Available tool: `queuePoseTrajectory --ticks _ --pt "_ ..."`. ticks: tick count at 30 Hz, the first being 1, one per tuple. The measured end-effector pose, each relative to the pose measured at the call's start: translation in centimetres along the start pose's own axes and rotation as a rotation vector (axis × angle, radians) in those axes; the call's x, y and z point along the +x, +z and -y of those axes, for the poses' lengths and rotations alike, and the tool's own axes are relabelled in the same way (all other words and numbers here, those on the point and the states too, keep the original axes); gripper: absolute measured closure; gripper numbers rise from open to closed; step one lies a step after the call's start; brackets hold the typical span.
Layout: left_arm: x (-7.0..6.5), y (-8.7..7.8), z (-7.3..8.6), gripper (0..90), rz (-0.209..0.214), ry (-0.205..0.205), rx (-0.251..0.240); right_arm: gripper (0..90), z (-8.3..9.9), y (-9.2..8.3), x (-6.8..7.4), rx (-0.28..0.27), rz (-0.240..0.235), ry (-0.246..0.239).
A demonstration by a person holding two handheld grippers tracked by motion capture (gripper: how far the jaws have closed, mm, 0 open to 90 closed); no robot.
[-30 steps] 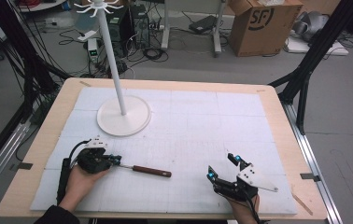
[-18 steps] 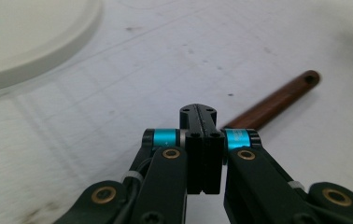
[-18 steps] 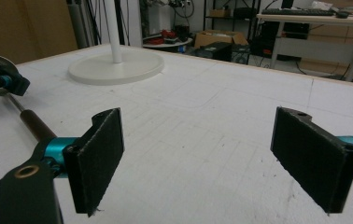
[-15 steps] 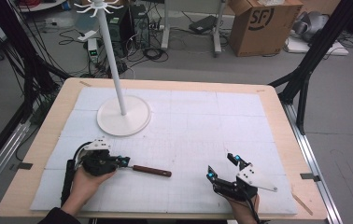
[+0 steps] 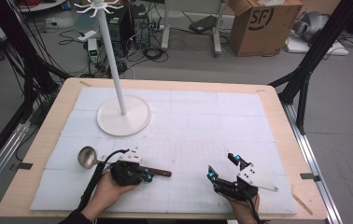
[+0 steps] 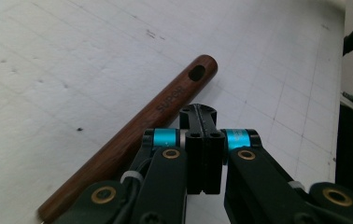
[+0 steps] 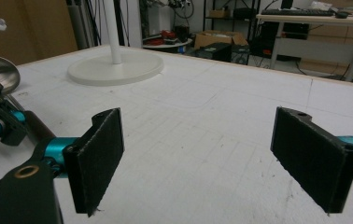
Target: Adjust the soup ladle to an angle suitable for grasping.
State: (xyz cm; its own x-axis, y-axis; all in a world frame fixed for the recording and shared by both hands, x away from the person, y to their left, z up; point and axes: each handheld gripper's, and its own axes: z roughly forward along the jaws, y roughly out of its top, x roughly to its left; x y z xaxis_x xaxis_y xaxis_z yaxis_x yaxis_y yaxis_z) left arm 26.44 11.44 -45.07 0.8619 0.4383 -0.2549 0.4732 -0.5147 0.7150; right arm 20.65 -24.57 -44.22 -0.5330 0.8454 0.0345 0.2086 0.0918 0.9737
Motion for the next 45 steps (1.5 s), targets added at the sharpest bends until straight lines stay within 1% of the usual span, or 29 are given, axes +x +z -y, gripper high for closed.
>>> queuePoseTrajectory --ticks 2,5,6,7,8,13,16,19,21,23,24,25,26,27,28,29,36,38,39,40,41,42,44,45 --pt "-0.1 0.4 -0.1 90.0 0.005 0.005 0.011 16.2 0.0 0.0 0.0 -0.002 -0.001 -0.001" --pt "0.1 0.9 -0.3 90.0 -0.004 0.012 0.028 16.2 0.0 0.0 0.0 -0.005 0.0 0.003" --pt "0.2 1.0 -0.4 90.0 0.003 0.009 0.025 16.2 0.0 0.0 -0.1 -0.007 0.0 0.001" --pt "0.2 1.1 -0.4 90.0 -0.001 0.002 0.02 16.2 0.0 -0.1 -0.1 -0.006 0.001 0.002" --pt "0.2 1.1 -0.6 90.0 -0.009 0.009 0.019 16.2 0.0 -0.1 -0.1 -0.006 0.002 0.004" --pt "0.5 1.6 -1.3 90.0 -0.025 -0.001 0.006 16.2 -0.1 -0.1 -0.1 -0.007 0.002 0.006" --pt "0.5 2.2 -1.8 90.0 -0.017 -0.006 0.0 16.2 -0.1 -0.1 0.0 -0.009 0.002 0.009" --pt "0.1 2.6 -2.3 90.0 -0.014 0.02 0.024 16.2 -0.1 -0.2 -0.1 -0.011 0.002 0.006" --pt "-0.1 2.9 -2.5 89.9 -0.008 0.028 0.033 16.2 -0.1 -0.2 -0.1 -0.013 0.005 0.011" --pt "-0.2 3.1 -2.7 90.0 -0.007 0.027 0.035 16.2 -0.1 -0.2 -0.2 -0.015 0.004 0.006" --pt "-0.2 3.3 -2.8 89.9 -0.008 0.019 0.03 16.2 -0.1 -0.2 -0.2 -0.014 0.002 0.007" --pt "-0.2 3.3 -2.8 90.0 -0.005 0.024 0.033 16.2 -0.1 -0.3 -0.2 -0.017 0.001 0.011" --pt "-0.3 3.4 -2.9 90.0 -0.009 0.024 0.033 16.2 -0.1 -0.3 -0.2 -0.017 0.001 0.01" --pt "-0.4 3.5 -2.9 90.0 -0.003 0.02 0.032 16.2 -0.2 -0.3 -0.2 -0.018 0.002 0.011" --pt "-0.5 3.5 -2.9 90.0 0.003 0.031 0.039 16.2 -0.2 -0.3 -0.2 -0.017 0.002 0.01" --pt "-0.6 3.5 -2.9 90.0 0.005 0.033 0.043 16.2 -0.2 -0.3 -0.2 -0.018 0.002 0.01" --pt "-0.7 3.4 -2.8 89.9 0.012 0.039 0.05 16.2 -0.2 -0.3 -0.2 -0.018 0.003 0.01" --pt "-0.8 3.6 -2.7 90.0 0.031 0.035 0.065 16.2 -0.2 -0.3 -0.2 -0.017 0.003 0.011" --pt "-0.9 3.7 -2.7 89.9 0.027 0.053 0.078 16.2 -0.1 -0.2 -0.2 -0.018 0.004 0.009" --pt "-1.0 3.8 -2.6 90.0 0.024 0.053 0.074 16.2 -0.2 -0.3 -0.2 -0.017 0.003 0.008" --pt "-0.9 3.8 -2.6 90.0 0.025 0.043 0.077 16.2 -0.2 -0.3 -0.1 -0.018 0.004 0.008" --pt "-0.9 3.8 -2.6 90.0 0.028 0.034 0.068 16.2 -0.2 -0.3 -0.2 -0.017 0.003 0.008" --pt "-0.6 3.9 -2.7 89.9 0.021 0.03 0.065 16.2 -0.2 -0.3 -0.2 -0.017 0.004 0.007" --pt "-0.5 4.0 -2.7 90.0 0.019 0.02 0.055 16.2 -0.2 -0.3 -0.1 -0.018 0.004 0.008"
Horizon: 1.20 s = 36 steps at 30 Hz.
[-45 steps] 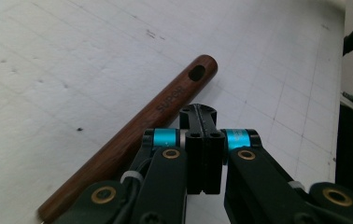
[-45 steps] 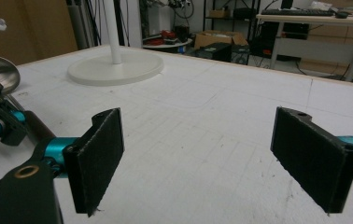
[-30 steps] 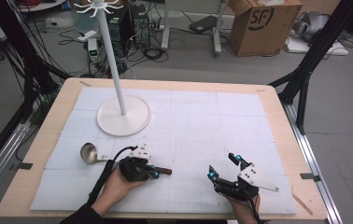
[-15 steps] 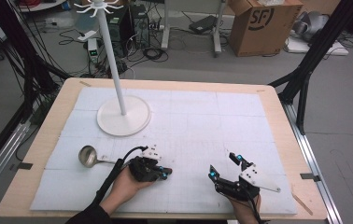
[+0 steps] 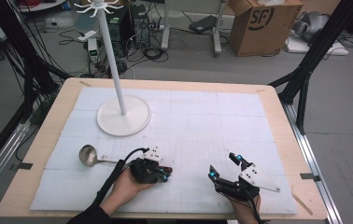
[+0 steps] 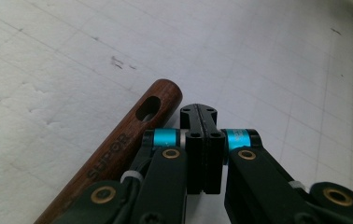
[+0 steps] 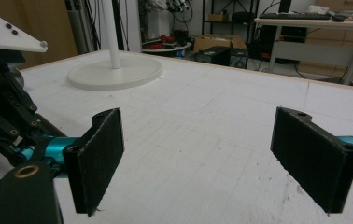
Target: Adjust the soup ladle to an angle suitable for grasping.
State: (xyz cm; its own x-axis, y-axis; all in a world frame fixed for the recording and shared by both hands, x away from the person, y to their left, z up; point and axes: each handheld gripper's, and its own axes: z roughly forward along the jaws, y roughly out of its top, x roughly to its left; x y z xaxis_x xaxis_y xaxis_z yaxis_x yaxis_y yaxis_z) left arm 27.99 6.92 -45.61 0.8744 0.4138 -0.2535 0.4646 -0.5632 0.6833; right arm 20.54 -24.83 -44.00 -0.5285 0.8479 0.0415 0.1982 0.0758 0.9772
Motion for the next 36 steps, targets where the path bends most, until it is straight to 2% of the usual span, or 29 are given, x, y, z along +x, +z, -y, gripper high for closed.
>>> queuePoseTrajectory --ticks 6,11,17,20,24,28,32,36 --pt "0.7 0.2 -0.3 89.9 -0.044 -0.011 -0.023 16.2 0.0 0.0 0.0 0.0 0.001 0.003" --pt "1.9 0.3 -0.5 89.9 -0.065 -0.061 -0.055 16.2 0.0 0.0 0.0 0.0 -0.001 0.002" --pt "2.8 0.5 -1.4 90.0 -0.132 -0.054 -0.047 16.2 0.0 0.0 -0.1 -0.002 -0.002 0.002" --pt "3.4 0.6 -1.6 90.0 -0.145 -0.065 -0.046 16.2 0.0 0.0 -0.1 -0.005 0.0 0.005" --pt "3.8 0.6 -1.7 90.0 -0.138 -0.078 -0.048 16.2 0.0 -0.1 -0.2 -0.004 0.001 0.006" --pt "4.2 0.6 -2.1 90.0 -0.166 -0.09 -0.046 16.2 0.0 -0.1 -0.2 -0.009 0.004 0.001" --pt "4.9 0.8 -2.1 90.0 -0.159 -0.129 -0.064 16.2 0.0 -0.1 -0.1 -0.006 0.004 0.006" --pt "5.2 0.8 -2.1 90.0 -0.155 -0.137 -0.068 16.2 0.0 -0.1 -0.1 -0.007 0.003 0.006"
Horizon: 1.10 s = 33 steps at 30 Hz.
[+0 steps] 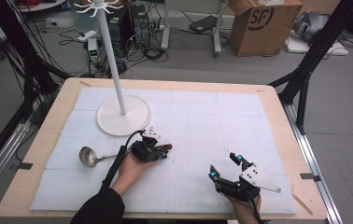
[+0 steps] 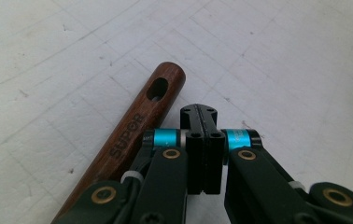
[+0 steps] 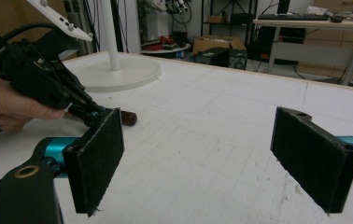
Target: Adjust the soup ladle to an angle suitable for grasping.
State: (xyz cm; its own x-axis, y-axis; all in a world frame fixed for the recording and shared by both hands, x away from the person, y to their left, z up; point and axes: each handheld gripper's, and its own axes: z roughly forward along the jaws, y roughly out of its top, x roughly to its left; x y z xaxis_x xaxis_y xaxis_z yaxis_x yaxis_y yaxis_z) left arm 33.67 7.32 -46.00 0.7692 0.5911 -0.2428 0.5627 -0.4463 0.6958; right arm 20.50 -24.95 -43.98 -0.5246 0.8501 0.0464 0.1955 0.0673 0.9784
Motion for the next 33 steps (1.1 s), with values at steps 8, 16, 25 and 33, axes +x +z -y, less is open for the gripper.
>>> queuePoseTrajectory --ticks 8,16,25,33 --pt "0.3 0.2 -0.2 90.0 -0.01 -0.011 -0.003 16.2 0.0 0.0 0.1 0.001 -0.001 -0.005" --pt "0.5 0.2 -0.2 90.0 -0.008 -0.032 -0.016 16.2 0.0 0.0 0.0 0.003 0.0 -0.007" --pt "0.6 -2.2 -0.2 90.0 0.031 -0.042 -0.088 16.2 0.0 0.2 0.0 0.007 0.003 -0.008" --pt "1.9 -7.1 0.9 90.0 0.013 -0.049 -0.169 16.2 0.1 1.0 0.3 0.023 -0.007 -0.016"
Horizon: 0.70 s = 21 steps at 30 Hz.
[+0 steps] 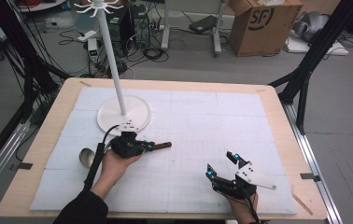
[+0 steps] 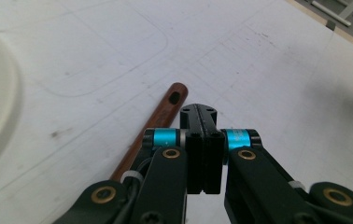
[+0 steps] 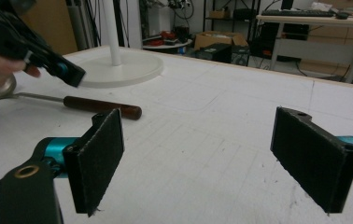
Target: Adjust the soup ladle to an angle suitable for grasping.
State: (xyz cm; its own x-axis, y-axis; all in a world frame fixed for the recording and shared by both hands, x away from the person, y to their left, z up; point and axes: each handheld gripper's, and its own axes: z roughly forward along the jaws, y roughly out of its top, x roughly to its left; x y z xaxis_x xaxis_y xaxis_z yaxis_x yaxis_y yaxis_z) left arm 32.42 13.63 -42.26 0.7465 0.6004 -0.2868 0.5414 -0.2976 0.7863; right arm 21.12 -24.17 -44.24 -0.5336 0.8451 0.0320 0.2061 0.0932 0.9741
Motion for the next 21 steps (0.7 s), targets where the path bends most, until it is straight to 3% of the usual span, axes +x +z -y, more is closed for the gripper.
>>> queuePoseTrajectory --ticks 7,14,21 --pt "0.9 -2.7 1.5 89.9 -0.018 -0.018 -0.029 16.2 0.1 0.0 0.0 0.01 0.005 0.004" --pt "1.8 -3.1 2.6 89.9 -0.041 -0.036 -0.007 16.2 0.2 -0.1 0.0 0.009 0.006 0.0" --pt "2.1 -3.1 2.8 89.9 -0.057 -0.028 0.005 16.2 0.2 -0.4 -0.1 0.005 0.01 0.006"
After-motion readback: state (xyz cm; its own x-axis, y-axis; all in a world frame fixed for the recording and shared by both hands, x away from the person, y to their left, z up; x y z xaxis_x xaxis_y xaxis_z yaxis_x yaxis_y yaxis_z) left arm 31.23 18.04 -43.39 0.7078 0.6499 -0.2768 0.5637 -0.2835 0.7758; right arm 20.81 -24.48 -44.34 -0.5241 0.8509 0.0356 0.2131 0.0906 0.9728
